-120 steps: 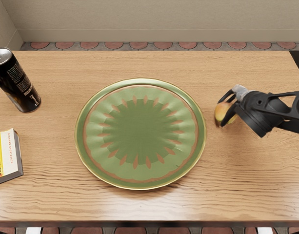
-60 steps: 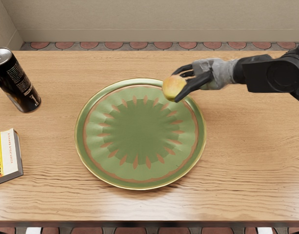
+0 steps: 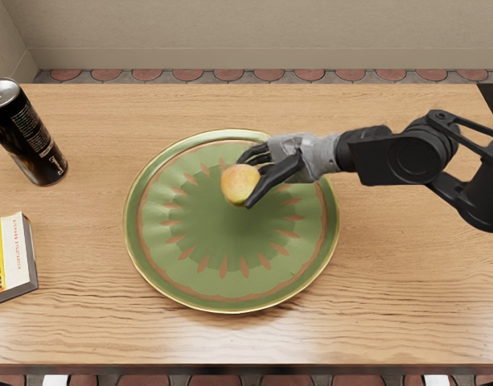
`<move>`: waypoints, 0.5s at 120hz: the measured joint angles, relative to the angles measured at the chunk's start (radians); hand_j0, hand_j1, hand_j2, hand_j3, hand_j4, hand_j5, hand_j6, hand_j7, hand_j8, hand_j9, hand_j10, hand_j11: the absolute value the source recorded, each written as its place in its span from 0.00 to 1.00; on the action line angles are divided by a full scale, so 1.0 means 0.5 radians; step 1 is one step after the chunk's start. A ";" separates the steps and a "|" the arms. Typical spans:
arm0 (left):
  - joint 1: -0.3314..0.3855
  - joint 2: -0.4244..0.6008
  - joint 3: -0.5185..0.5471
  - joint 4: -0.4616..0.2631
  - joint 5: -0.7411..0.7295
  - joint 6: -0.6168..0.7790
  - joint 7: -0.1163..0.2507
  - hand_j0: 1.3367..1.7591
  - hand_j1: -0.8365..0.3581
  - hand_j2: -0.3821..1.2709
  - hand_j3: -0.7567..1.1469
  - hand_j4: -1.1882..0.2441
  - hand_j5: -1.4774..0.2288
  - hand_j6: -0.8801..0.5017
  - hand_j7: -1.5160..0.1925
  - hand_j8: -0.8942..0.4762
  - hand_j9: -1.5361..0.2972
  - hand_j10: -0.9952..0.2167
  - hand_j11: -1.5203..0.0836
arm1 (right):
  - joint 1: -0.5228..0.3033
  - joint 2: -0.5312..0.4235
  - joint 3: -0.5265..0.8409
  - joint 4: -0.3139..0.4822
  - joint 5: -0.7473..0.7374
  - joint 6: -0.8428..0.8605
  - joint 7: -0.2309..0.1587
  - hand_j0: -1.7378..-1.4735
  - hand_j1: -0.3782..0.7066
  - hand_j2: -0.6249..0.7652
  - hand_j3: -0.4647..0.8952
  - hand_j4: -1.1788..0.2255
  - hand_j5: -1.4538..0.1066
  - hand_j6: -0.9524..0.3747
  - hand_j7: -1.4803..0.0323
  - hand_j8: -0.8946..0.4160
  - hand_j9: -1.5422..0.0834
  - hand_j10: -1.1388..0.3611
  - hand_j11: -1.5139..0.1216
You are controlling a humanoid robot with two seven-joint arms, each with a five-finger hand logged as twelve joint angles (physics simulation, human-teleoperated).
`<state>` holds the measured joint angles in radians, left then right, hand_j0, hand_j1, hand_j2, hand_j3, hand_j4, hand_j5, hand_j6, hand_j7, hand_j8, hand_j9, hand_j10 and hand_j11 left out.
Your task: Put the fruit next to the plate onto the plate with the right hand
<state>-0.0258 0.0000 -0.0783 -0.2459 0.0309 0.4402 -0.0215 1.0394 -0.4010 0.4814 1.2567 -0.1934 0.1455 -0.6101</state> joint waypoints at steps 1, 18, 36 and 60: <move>0.001 0.000 0.000 0.000 0.000 0.000 0.000 0.76 0.99 0.23 0.40 0.83 0.87 0.64 0.89 0.65 0.84 0.82 0.95 | -0.002 0.000 0.000 0.000 -0.001 0.000 0.000 0.30 0.59 0.90 0.34 0.36 0.18 0.46 0.23 0.42 0.22 0.22 0.19; 0.000 0.000 0.000 -0.001 0.000 0.000 0.000 0.76 0.99 0.23 0.40 0.83 0.87 0.64 0.89 0.65 0.84 0.82 0.95 | -0.038 -0.006 0.005 -0.002 -0.026 -0.003 -0.001 0.30 0.45 0.75 0.34 0.48 0.38 0.52 0.43 0.48 0.41 0.35 0.38; 0.002 0.000 0.000 0.000 0.000 0.000 0.000 0.76 0.99 0.23 0.40 0.83 0.87 0.64 0.89 0.65 0.84 0.82 0.95 | -0.040 -0.102 0.020 0.034 -0.034 0.038 -0.001 0.30 0.25 0.59 0.34 0.66 0.66 0.61 0.70 0.58 0.68 0.58 0.65; 0.000 0.000 0.000 0.000 0.000 0.000 0.000 0.76 0.99 0.23 0.40 0.83 0.87 0.64 0.89 0.65 0.84 0.82 0.95 | -0.246 -0.739 0.552 0.049 -0.010 0.723 -0.002 0.30 0.13 0.50 0.34 0.76 0.81 0.67 0.86 0.63 0.83 0.68 0.81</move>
<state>-0.0258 0.0000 -0.0783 -0.2460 0.0308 0.4401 -0.0215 0.9165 -0.7705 0.7573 1.2813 -0.1986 0.5070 -0.6108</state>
